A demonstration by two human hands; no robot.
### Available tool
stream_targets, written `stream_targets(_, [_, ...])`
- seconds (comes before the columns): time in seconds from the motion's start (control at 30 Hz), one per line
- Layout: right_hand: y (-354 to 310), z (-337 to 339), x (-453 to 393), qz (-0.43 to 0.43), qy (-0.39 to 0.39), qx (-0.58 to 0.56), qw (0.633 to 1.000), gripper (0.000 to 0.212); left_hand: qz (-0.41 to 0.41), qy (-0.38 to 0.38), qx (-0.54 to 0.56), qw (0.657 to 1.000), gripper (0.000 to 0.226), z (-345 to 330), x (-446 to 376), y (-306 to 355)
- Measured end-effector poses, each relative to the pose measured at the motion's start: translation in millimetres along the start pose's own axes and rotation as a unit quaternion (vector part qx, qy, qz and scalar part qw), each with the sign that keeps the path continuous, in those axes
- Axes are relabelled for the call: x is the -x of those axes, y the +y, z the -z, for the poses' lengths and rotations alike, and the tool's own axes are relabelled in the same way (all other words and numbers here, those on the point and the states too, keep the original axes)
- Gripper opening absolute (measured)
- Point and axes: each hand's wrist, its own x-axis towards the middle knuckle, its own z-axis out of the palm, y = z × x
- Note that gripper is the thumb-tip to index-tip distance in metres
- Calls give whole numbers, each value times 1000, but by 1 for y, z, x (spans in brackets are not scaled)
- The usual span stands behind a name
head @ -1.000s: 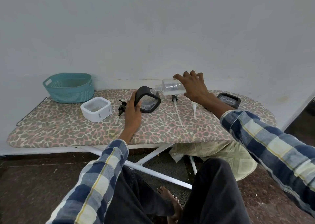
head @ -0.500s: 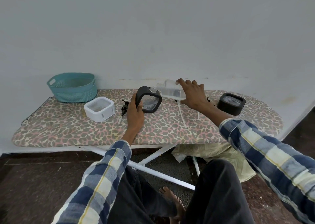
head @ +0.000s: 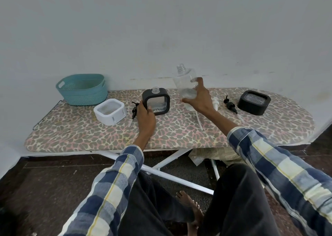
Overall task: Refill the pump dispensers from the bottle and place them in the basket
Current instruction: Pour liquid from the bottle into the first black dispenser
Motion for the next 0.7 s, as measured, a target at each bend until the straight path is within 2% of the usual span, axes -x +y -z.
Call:
stream_targets(0.3, [3, -22, -1, -42, 21, -107, 993, 90, -16, 13, 17, 1000, 49, 1, 7, 11])
stream_targets(0.57, [1, -48, -1, -77, 79, -191, 975, 88, -7, 17, 24, 1000, 45, 1, 10, 15])
stream_targets(0.7, [3, -56, 0, -47, 67, -190, 978, 87, 3, 16, 35, 999, 41, 2, 12, 17])
